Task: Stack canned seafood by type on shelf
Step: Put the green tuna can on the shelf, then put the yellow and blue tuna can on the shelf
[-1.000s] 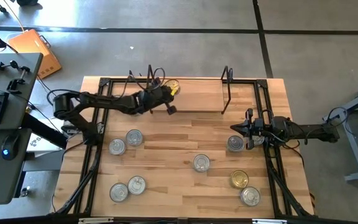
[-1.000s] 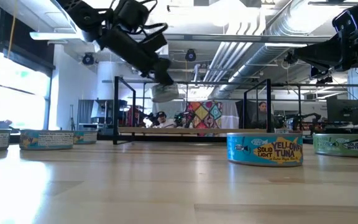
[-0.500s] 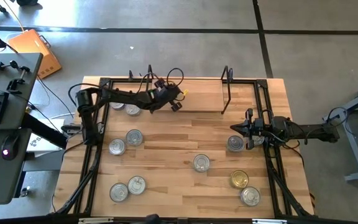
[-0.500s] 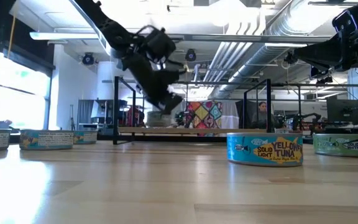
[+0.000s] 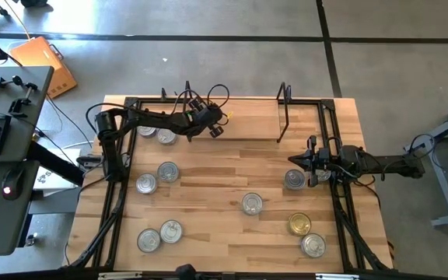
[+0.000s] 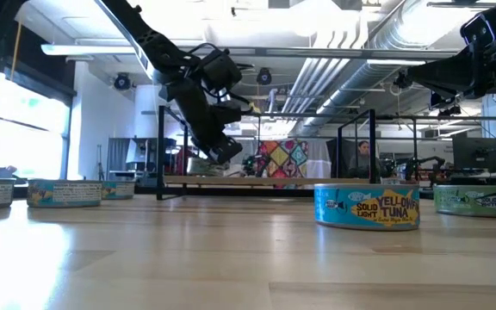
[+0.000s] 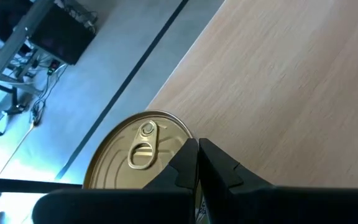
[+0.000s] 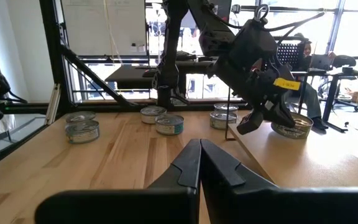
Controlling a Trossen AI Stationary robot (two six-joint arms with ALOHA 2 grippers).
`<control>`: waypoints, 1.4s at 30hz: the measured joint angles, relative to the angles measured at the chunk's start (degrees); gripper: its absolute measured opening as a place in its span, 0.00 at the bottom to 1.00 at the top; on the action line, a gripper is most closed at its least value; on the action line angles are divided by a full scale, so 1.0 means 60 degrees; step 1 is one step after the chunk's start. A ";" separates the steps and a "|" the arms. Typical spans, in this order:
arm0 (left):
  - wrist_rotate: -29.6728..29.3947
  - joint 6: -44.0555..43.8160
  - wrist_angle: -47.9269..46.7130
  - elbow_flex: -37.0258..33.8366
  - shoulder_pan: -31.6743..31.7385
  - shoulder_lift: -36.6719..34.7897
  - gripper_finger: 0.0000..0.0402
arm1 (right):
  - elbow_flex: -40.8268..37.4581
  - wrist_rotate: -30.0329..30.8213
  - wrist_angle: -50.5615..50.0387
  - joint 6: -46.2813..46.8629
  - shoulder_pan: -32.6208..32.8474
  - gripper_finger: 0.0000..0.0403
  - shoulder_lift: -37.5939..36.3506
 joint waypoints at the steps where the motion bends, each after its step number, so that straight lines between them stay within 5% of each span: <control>1: 0.0000 -0.0051 0.0000 0.0000 0.0000 0.0000 0.00 | 0.0004 0.0000 0.0000 0.0000 0.0001 0.00 0.0000; 14: 0.0000 -0.0582 -0.0283 0.0000 0.0152 -0.0015 0.02 | 0.0004 0.0002 0.0002 0.0000 0.0004 0.00 0.0001; 32: 0.0051 -0.0841 -0.0472 -0.0018 -0.0003 -0.0089 0.26 | 0.0003 0.0003 0.0003 0.0000 0.0000 0.00 0.0000; 42: 0.0074 -0.0386 -0.0099 -0.0018 -0.0900 -0.1261 0.26 | 0.0004 0.0000 0.0000 0.0000 0.0003 0.00 0.0000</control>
